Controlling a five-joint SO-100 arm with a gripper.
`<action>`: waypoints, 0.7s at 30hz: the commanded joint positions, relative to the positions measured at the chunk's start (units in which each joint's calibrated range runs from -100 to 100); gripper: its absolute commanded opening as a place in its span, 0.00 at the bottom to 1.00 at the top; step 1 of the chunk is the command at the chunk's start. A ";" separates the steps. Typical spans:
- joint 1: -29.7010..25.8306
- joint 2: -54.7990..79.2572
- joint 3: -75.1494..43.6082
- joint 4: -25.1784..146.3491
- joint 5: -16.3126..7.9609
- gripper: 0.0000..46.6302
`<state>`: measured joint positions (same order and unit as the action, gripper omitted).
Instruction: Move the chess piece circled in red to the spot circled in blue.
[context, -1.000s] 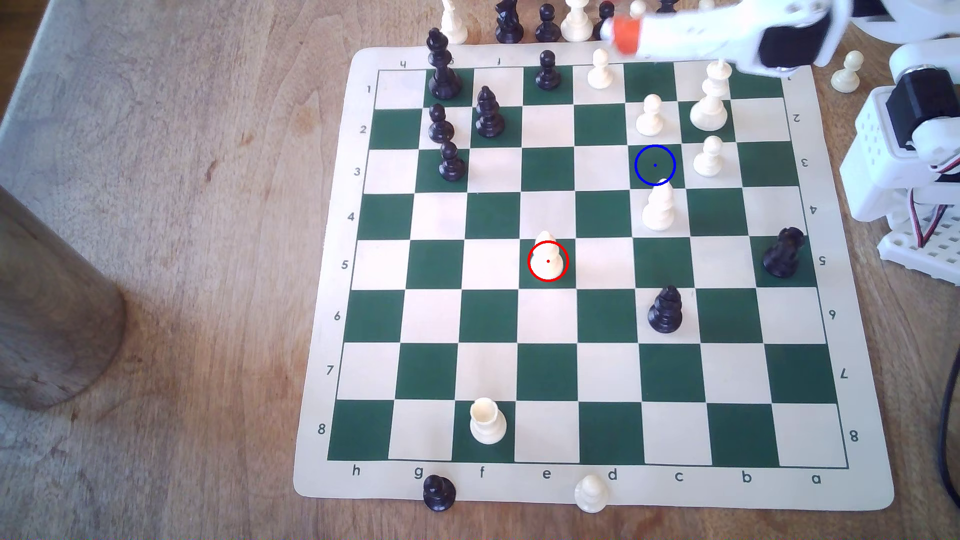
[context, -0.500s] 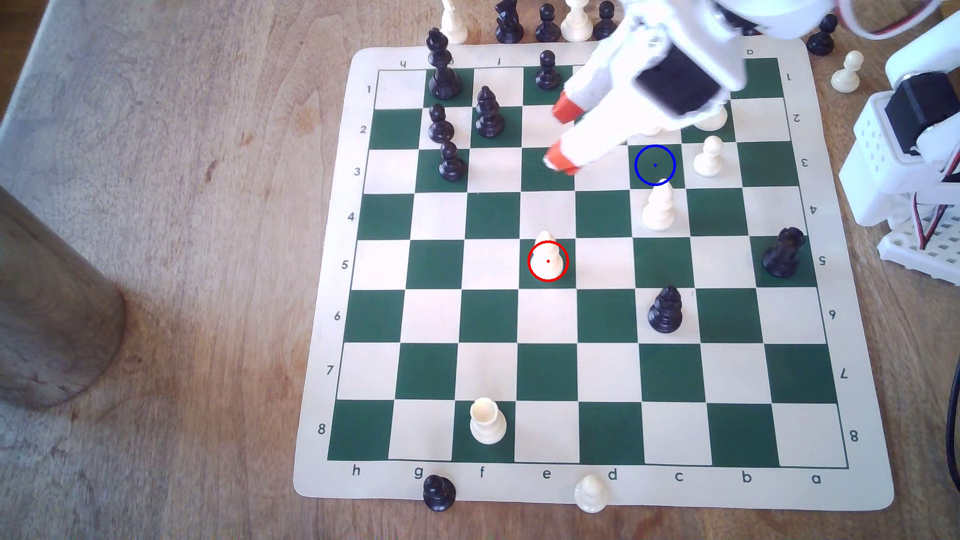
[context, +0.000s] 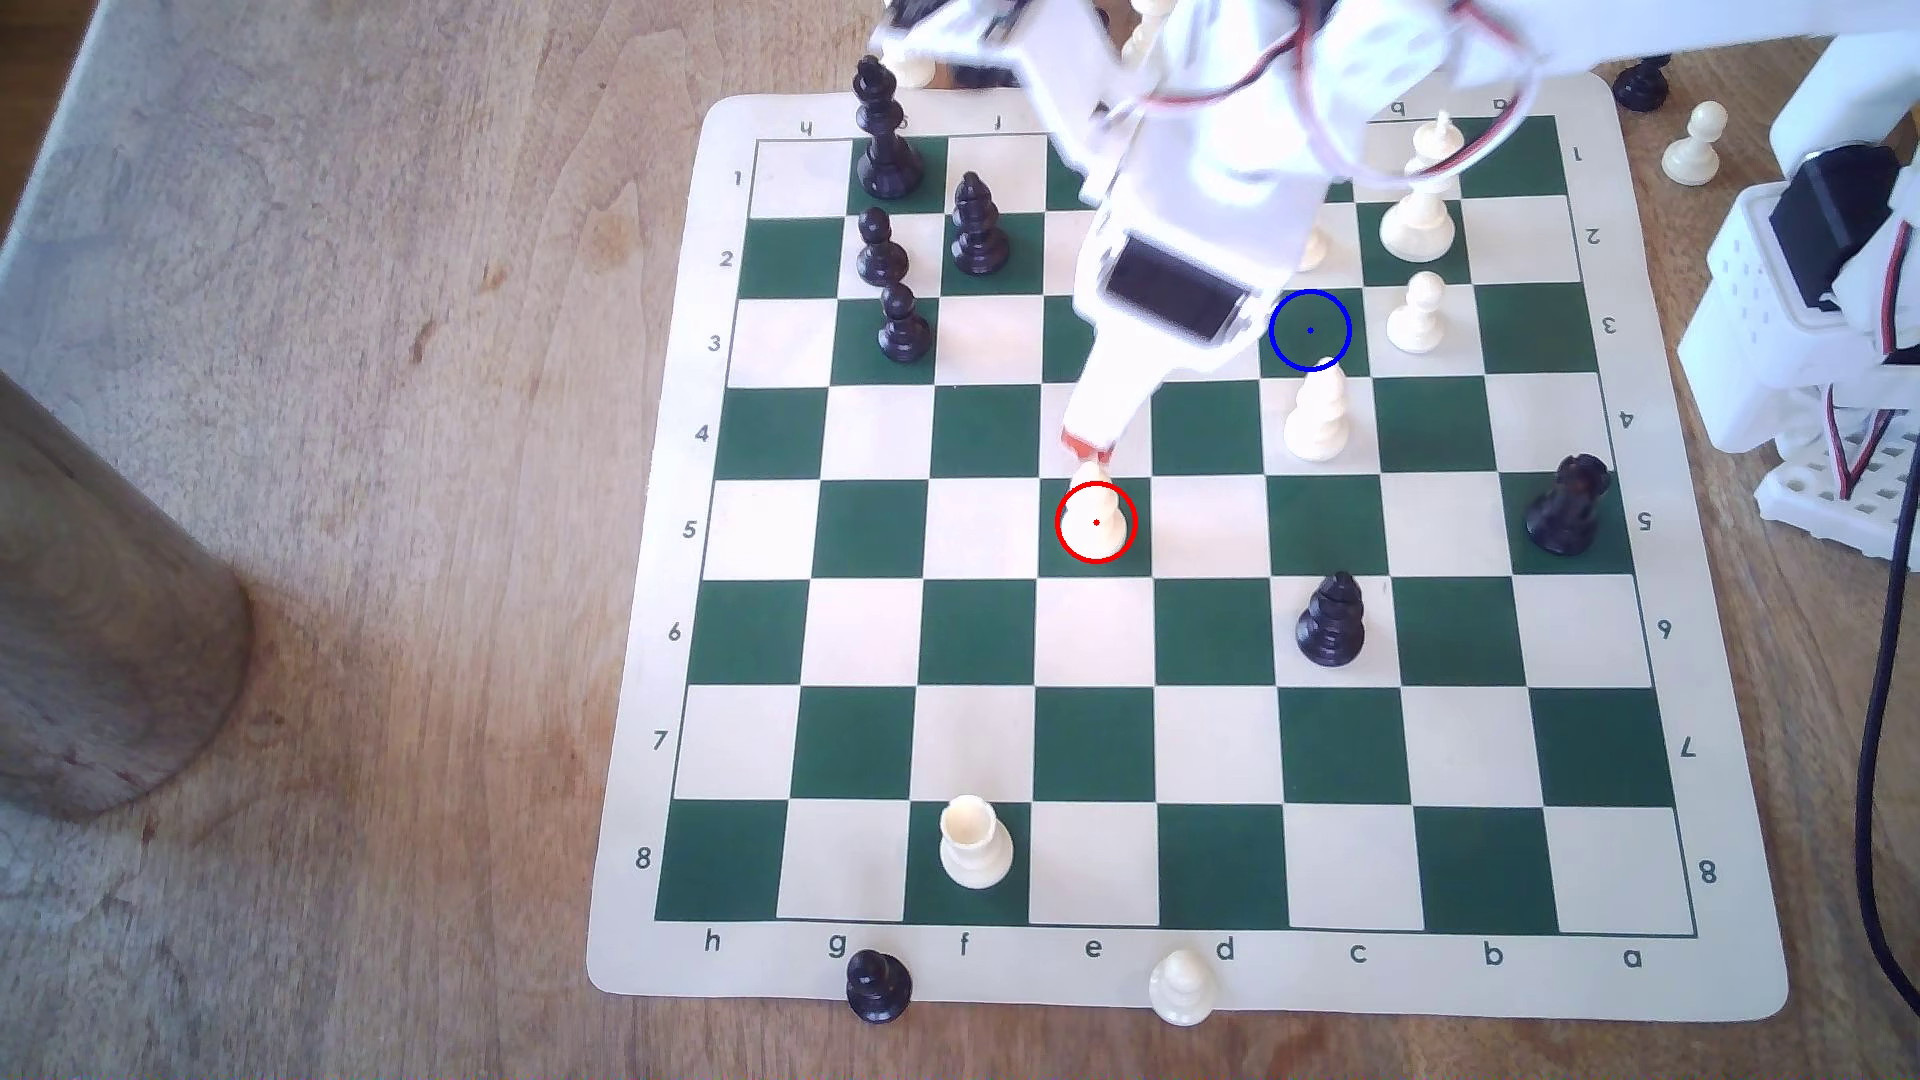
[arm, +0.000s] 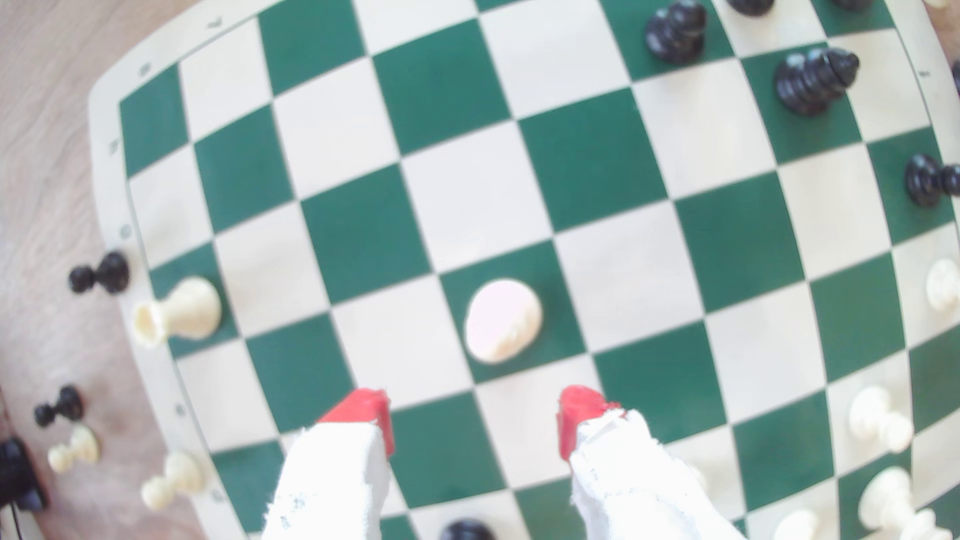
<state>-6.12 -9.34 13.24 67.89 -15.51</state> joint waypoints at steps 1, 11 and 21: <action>0.53 2.55 -4.54 -1.63 0.88 0.31; -0.25 6.29 -5.08 -3.11 0.49 0.37; -1.51 10.11 -5.26 -6.87 -0.49 0.35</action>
<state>-7.08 1.72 13.06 62.31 -15.70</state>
